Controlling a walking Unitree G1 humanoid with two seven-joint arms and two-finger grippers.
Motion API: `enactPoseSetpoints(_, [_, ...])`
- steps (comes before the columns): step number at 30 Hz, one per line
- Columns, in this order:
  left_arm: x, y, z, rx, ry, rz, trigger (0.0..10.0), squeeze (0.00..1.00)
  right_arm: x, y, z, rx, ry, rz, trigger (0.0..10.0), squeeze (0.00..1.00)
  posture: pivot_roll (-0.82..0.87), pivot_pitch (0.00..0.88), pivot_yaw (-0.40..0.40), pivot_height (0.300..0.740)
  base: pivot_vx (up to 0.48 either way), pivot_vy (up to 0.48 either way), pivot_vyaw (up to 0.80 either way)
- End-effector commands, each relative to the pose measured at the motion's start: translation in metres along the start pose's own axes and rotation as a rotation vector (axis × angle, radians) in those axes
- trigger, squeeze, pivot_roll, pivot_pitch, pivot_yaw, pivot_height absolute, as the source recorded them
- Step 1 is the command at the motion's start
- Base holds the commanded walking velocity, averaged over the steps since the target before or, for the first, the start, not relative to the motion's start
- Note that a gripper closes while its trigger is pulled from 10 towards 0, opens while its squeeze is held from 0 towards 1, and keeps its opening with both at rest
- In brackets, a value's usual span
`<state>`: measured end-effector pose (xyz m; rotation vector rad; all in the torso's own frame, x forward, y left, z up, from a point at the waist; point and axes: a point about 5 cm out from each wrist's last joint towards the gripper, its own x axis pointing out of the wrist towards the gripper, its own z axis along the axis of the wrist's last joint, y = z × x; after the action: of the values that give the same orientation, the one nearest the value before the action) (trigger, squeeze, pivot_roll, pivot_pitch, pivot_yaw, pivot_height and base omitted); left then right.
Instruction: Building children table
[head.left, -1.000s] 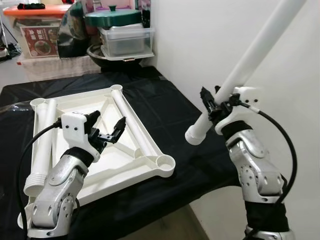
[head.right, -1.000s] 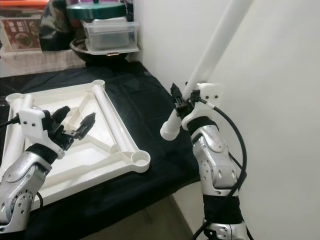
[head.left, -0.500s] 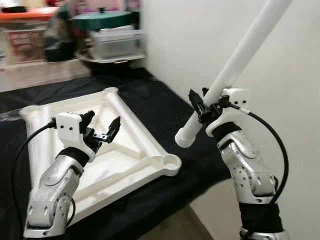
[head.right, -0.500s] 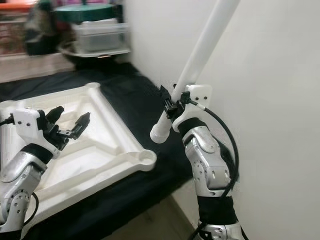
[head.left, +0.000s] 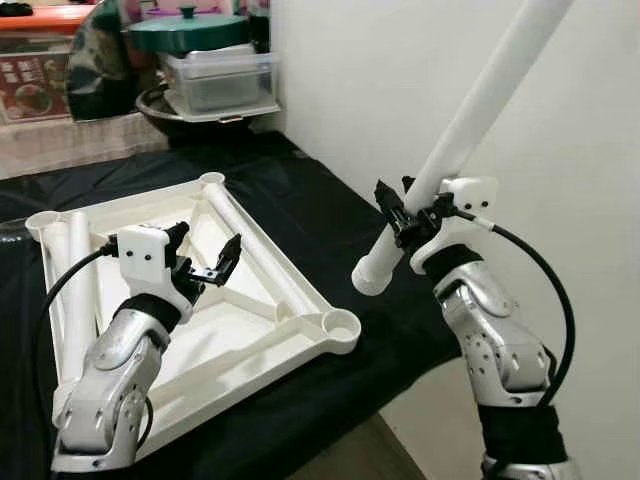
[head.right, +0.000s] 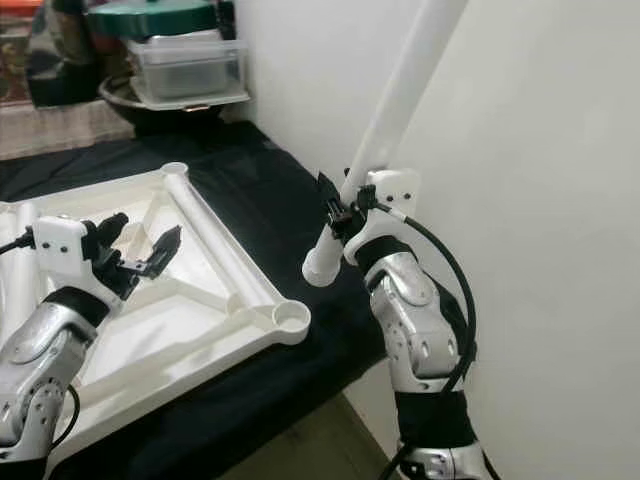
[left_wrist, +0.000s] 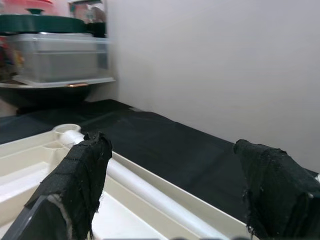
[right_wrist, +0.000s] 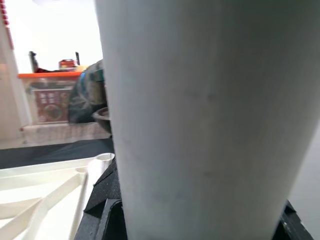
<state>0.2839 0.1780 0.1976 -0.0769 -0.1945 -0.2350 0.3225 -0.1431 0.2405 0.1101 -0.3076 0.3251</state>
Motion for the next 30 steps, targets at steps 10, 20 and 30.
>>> enactPoseSetpoints(10, [-0.001, -0.004, -0.005, 0.023, 0.007, 0.01, 10.0, 0.0, 0.005, 0.007, 0.002, -0.094, -0.005, 0.056, 10.0, 0.0, 0.02, 0.0, -0.058, 0.74, 0.0, -0.255, 0.32])
enactPoseSetpoints(20, [-0.002, 0.003, -0.007, 0.013, 0.016, 0.049, 10.0, 0.0, 0.006, 0.004, -0.001, -0.093, 0.015, 0.089, 10.0, 0.0, 0.02, 0.0, -0.058, 0.74, 0.0, 0.0, 0.0])
enactPoseSetpoints(30, [-0.013, 0.017, -0.017, 0.042, 0.077, 0.091, 10.0, 0.0, 0.007, 0.023, -0.005, -0.062, 0.081, 0.302, 10.0, 0.0, 0.02, 0.0, -0.06, 0.74, 0.0, 0.0, 0.0])
